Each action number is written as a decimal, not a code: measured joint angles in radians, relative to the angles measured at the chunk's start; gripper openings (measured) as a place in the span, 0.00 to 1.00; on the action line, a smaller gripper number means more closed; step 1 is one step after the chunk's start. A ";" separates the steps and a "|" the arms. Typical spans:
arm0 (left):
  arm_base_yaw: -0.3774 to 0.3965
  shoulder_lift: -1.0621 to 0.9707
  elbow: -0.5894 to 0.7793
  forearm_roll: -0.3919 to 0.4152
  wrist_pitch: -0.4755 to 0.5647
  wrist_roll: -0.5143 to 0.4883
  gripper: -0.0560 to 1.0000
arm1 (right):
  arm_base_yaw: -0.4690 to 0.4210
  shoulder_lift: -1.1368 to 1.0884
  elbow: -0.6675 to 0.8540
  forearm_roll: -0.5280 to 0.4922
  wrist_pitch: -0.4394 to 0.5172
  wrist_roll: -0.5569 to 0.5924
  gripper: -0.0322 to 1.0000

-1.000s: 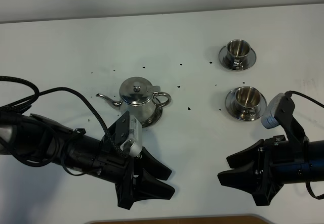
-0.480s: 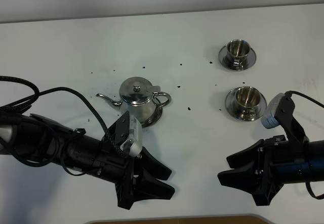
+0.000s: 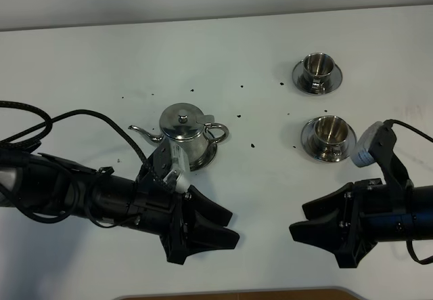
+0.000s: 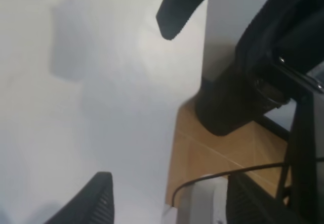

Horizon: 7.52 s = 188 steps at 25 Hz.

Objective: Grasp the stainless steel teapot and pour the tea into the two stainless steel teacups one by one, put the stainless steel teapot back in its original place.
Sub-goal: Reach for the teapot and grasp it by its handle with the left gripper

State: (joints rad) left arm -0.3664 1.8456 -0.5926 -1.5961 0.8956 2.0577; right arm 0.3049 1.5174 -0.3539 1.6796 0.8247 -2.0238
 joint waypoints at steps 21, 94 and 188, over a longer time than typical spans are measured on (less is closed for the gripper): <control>0.044 -0.227 -0.352 0.331 -0.241 -0.704 0.53 | 0.000 0.006 -0.476 -0.473 -0.019 0.875 0.50; -0.020 0.175 -1.259 1.247 0.138 -1.837 0.53 | -0.377 -1.524 -0.164 -1.584 0.286 2.018 0.50; -0.260 0.587 -1.587 1.517 0.296 -1.925 0.50 | -0.377 -1.525 -0.164 -1.481 0.285 2.019 0.50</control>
State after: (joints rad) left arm -0.6260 2.4329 -2.1799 -0.0792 1.1916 0.1327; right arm -0.0719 -0.0075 -0.5180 0.1986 1.1100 -0.0053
